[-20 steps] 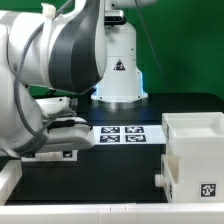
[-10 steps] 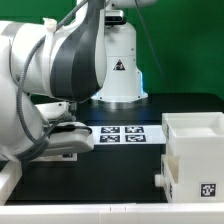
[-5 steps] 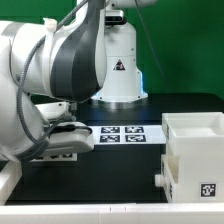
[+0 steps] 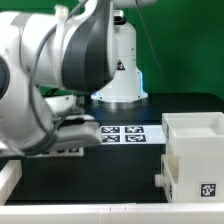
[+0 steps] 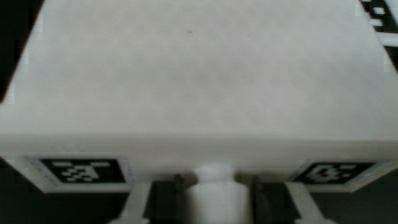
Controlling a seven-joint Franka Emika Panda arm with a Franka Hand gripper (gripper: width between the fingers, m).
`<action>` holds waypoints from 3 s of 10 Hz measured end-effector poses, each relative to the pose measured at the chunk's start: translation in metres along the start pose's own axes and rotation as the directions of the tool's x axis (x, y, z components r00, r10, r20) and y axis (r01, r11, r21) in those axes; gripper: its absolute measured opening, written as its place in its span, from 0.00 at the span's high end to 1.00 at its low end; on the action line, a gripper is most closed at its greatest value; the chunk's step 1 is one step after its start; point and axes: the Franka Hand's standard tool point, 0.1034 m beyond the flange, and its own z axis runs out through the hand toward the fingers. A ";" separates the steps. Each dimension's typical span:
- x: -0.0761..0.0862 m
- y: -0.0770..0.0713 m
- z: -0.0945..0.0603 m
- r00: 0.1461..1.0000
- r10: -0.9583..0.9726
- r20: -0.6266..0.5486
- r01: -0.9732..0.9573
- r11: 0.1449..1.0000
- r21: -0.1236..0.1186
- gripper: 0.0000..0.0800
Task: Assemble drawer
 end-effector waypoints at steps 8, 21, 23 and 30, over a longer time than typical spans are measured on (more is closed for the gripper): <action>-0.020 -0.023 -0.085 0.885 -0.014 -0.466 0.036 0.999 0.039 0.79; 0.001 -0.007 -0.137 0.158 -0.115 -0.981 -0.223 0.963 -0.149 0.79; 0.008 -0.014 -0.124 0.159 -0.086 -0.984 -0.207 0.971 -0.119 0.79; 0.020 -0.042 -0.111 0.150 -0.031 -0.988 -0.181 0.982 -0.059 0.79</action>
Offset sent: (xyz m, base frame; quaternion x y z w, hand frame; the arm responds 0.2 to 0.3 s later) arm 0.0085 -0.0003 0.0620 0.0475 0.2044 -0.0048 0.9777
